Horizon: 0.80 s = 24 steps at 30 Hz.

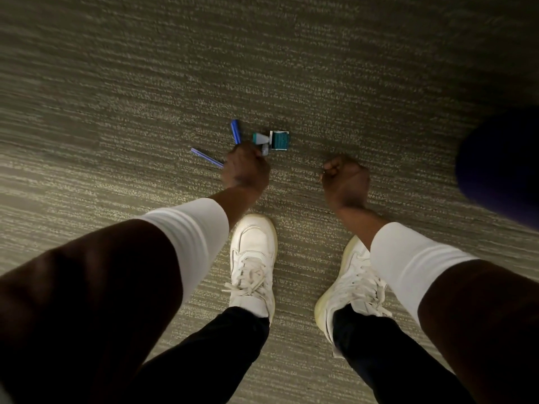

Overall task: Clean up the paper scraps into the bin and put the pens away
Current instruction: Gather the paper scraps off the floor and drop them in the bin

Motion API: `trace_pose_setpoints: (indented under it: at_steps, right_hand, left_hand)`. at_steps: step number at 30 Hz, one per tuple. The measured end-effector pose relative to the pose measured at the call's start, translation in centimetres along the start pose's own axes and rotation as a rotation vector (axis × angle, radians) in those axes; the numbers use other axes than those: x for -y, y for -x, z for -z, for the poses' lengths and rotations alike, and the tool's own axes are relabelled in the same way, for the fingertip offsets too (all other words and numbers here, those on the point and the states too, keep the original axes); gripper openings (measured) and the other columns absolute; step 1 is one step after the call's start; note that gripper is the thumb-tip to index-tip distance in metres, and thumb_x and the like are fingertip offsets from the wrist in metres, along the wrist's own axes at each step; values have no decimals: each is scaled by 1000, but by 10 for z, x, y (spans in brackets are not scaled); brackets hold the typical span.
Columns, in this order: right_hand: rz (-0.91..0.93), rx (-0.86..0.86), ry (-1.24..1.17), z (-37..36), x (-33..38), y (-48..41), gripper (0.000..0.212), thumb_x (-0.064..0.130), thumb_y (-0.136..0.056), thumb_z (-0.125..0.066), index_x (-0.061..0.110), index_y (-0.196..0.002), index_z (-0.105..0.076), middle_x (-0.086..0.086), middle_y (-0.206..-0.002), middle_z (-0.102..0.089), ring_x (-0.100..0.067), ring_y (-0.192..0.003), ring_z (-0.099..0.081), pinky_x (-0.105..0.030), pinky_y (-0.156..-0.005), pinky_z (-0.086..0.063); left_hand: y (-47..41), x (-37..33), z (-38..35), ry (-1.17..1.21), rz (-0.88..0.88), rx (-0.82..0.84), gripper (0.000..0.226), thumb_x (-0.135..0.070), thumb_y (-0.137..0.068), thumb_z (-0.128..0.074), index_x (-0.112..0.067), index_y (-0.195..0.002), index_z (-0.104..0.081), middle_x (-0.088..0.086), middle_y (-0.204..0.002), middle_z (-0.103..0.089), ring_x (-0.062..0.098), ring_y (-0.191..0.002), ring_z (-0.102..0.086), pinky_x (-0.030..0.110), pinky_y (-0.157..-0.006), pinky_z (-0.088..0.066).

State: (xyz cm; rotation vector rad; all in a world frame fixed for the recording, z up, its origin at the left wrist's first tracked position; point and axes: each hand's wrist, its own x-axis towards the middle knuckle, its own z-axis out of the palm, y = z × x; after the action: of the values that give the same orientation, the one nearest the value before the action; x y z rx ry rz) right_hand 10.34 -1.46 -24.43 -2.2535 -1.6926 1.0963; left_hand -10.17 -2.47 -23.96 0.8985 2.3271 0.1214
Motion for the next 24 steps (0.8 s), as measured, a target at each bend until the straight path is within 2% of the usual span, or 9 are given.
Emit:
trace_pose_setpoints:
  at_steps: [3, 6, 7, 9, 11, 13, 16, 19, 24]
  right_hand:
    - [-13, 54, 1, 2, 0, -4, 15, 18, -79, -76, 30, -78, -67, 11, -80, -74, -15, -78, -73, -27, -75, -56]
    - [-17, 126, -12, 6, -2, -3, 17, 15, -78, -74, 29, -74, -65, 9, -83, -76, -15, -80, -73, -32, -80, -59]
    - [-33, 165, -29, 9, -3, -1, 15, 13, -78, -73, 27, -76, -66, 4, -86, -77, -18, -81, -72, -35, -82, -59]
    - [-66, 224, 21, 18, -7, 9, 8, 17, -82, -70, 24, -83, -68, -6, -93, -76, -20, -81, -63, -31, -80, -53]
    - [-92, 229, 70, 30, -8, 25, 5, 20, -87, -67, 24, -89, -69, -7, -95, -74, -23, -84, -61, -29, -77, -45]
    - [-116, 243, 73, 46, -5, 46, 6, 21, -89, -65, 24, -92, -69, -4, -95, -71, -28, -94, -65, -29, -76, -43]
    - [-90, 221, 84, 75, 0, 75, 6, 18, -90, -67, 19, -92, -72, -7, -96, -74, -29, -94, -69, -32, -81, -51]
    - [-58, 138, -42, 109, 3, 99, 11, 3, -84, -70, 11, -87, -76, -3, -90, -77, -23, -83, -73, -35, -80, -61]
    - [-82, 69, -127, 168, 13, 125, 18, 1, -82, -78, 17, -83, -72, 1, -87, -75, -17, -77, -69, -36, -77, -61]
  left_hand:
    - [1, 0, -1, -3, -44, 14, 24, -36, -97, -58, -21, -102, -76, 10, -105, -78, 35, -100, -73, 32, -73, -46]
    - [15, -5, 0, -18, -70, 43, 31, -46, -96, -57, -21, -101, -74, 10, -102, -77, 35, -96, -72, 31, -71, -44]
    - [21, -7, 2, -25, -49, 68, 29, -47, -93, -61, -23, -100, -73, 8, -101, -76, 33, -96, -73, 31, -70, -45]
    - [36, -10, 9, -15, -20, 118, 19, -39, -86, -65, -24, -94, -71, 1, -98, -76, 29, -93, -73, 30, -69, -47]
    - [54, -14, 19, 17, -23, 161, 8, -32, -82, -64, -24, -86, -66, -3, -92, -75, 27, -88, -73, 30, -71, -53]
    - [75, -20, 29, 43, -39, 190, 4, -27, -82, -64, -25, -80, -61, -5, -86, -73, 25, -83, -72, 30, -72, -57]
    - [108, -31, 45, -9, -139, 220, 10, -24, -87, -69, -28, -81, -61, -4, -80, -71, 23, -78, -71, 29, -66, -54]
    - [140, -46, 63, -4, -205, 253, 12, -20, -89, -71, -29, -83, -65, -1, -84, -76, 21, -77, -71, 34, -72, -61]
    - [185, -88, 94, -3, -242, 329, 16, -18, -91, -66, -29, -82, -60, 1, -89, -75, 24, -83, -72, 36, -77, -61]
